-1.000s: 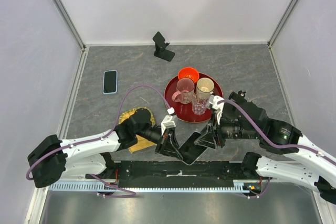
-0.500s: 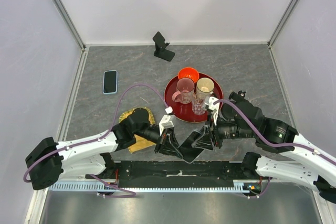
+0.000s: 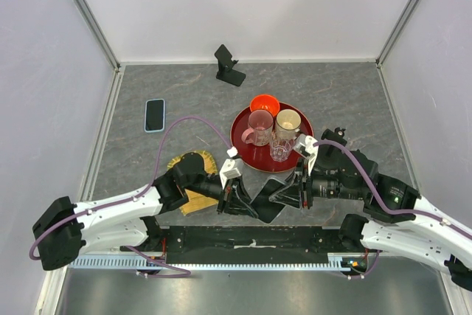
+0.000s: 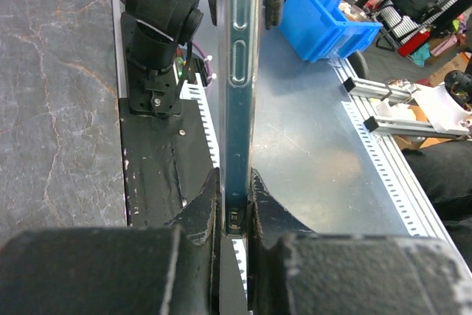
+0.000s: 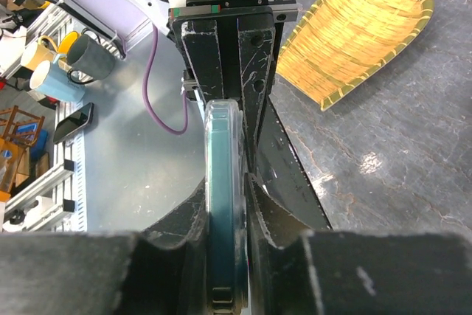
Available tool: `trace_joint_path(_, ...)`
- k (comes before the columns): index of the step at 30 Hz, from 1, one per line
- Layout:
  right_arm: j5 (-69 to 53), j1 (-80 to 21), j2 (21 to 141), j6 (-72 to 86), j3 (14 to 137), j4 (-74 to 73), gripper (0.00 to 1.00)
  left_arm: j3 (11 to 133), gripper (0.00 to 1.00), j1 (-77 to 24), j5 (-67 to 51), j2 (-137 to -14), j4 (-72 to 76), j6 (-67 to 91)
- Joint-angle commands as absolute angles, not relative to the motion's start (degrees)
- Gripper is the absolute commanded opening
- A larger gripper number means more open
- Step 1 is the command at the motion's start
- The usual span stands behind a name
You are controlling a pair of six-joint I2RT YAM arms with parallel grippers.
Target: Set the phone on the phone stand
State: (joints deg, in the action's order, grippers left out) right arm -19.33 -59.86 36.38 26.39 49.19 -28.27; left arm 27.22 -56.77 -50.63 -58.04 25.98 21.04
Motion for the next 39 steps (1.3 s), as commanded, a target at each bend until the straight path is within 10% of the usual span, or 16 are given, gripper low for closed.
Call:
trace_joint_path(1, -19.78, -60.20, 35.51, 28.65, 49.13, -22.50, 0.21, 28.83, 0.02, -56.69, -48.51, -59.15, 32.96, 21.09)
trace_joint_path(6, -17.93, -60.12, 35.16, 28.65, 48.61, -20.49, 0.22, 28.92, 0.02, -56.86, -48.60, -59.24, 33.49, 21.18)
trace_joint_path(10, -17.06, -60.20, 34.63, 27.60, 48.52, -19.60, 0.00, 29.62, 0.02, -56.95, -48.69, -59.50, 32.79, 21.53)
trace_joint_path(13, -10.40, -60.20, 32.96, 26.72, 49.48, -22.49, 0.00, 31.28, 0.31, -56.78, -42.74, -58.72, 27.88, 21.53)
trace_joint_path(15, 2.50, -60.12, 31.82, 25.75, 52.36, -29.48, 0.00, 32.25, 0.67, -56.78, -34.42, -58.10, 25.06, 21.53)
trace_joint_path(17, 10.33, -60.12, 30.77, 24.71, 54.57, -34.08, 0.00, 34.09, 0.76, -56.78, -30.43, -58.53, 22.33, 20.66)
trace_joint_path(28, 56.02, -60.12, 27.24, 26.45, 71.27, -57.11, 0.00, 50.44, 0.59, -58.44, -14.60, -78.47, 24.16, 12.23)
trace_joint_path(39, 54.67, -60.21, 28.83, 20.48, 81.21, -60.82, 0.00, 70.11, 0.50, -61.44, -4.92, -103.61, 32.42, 8.26)
